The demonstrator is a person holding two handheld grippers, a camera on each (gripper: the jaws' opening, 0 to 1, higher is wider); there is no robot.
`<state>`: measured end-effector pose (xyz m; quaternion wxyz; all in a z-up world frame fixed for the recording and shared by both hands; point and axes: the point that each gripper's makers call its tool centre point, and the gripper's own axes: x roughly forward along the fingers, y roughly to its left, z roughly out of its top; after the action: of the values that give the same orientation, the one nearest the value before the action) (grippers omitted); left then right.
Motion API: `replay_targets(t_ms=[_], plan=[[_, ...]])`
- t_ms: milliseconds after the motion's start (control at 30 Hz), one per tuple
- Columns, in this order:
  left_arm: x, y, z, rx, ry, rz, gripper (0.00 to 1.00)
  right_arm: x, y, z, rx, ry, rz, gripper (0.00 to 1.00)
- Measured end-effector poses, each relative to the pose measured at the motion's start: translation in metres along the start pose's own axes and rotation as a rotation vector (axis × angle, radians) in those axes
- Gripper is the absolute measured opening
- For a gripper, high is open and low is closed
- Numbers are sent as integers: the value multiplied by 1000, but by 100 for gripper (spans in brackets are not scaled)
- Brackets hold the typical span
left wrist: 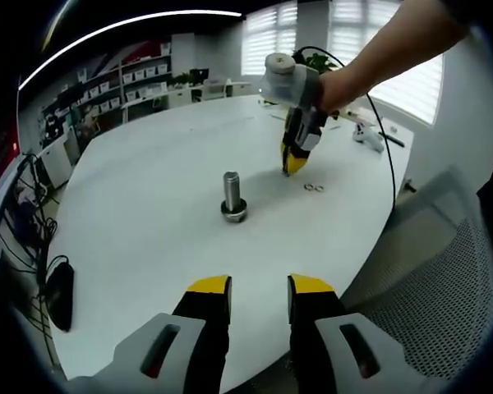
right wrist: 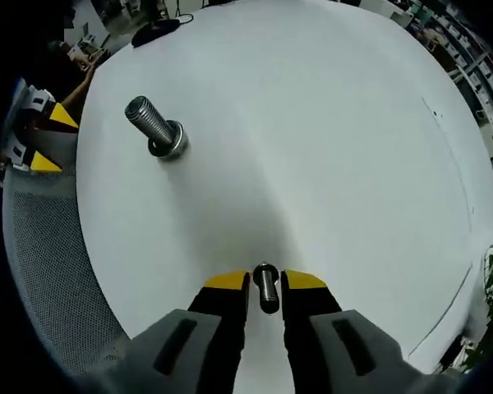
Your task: Place the washer onto the threaded stud by aligning its center hole with the stud, sliding it down to the base, and recovering from edge contact or off-axis alignment until the washer reaches the visible bottom stop.
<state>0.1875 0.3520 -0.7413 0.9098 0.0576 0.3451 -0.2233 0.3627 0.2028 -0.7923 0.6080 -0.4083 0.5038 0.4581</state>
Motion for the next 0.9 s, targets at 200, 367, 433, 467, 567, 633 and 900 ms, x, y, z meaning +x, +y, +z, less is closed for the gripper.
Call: replay_targets(t_ms=[200,367,433,467,567,633,900], plan=[[-1,0,1,-1,-4,-1,25,-4,0,-4,18,-15,-6,22],[-1,0,0,-2,-6,0,25,-9,2,-7,26,-22,-14,24],[-1,0,0,-2,-6,-2,25,-11,2,-9,30,-31,-17,25],[-2,0,0,0,-6,-2,25,-14,3,-10,33,-34,-17,25],[-2,0,1,0,-9,-1,25,-18,4,-12,33,-41,-23,27],[-2,1,1,-5,-12,1,25,-22,5,-13,38,-54,-27,28],[-3,2,2,-6,-17,7,25,-29,17,-23,44,-94,-42,30]])
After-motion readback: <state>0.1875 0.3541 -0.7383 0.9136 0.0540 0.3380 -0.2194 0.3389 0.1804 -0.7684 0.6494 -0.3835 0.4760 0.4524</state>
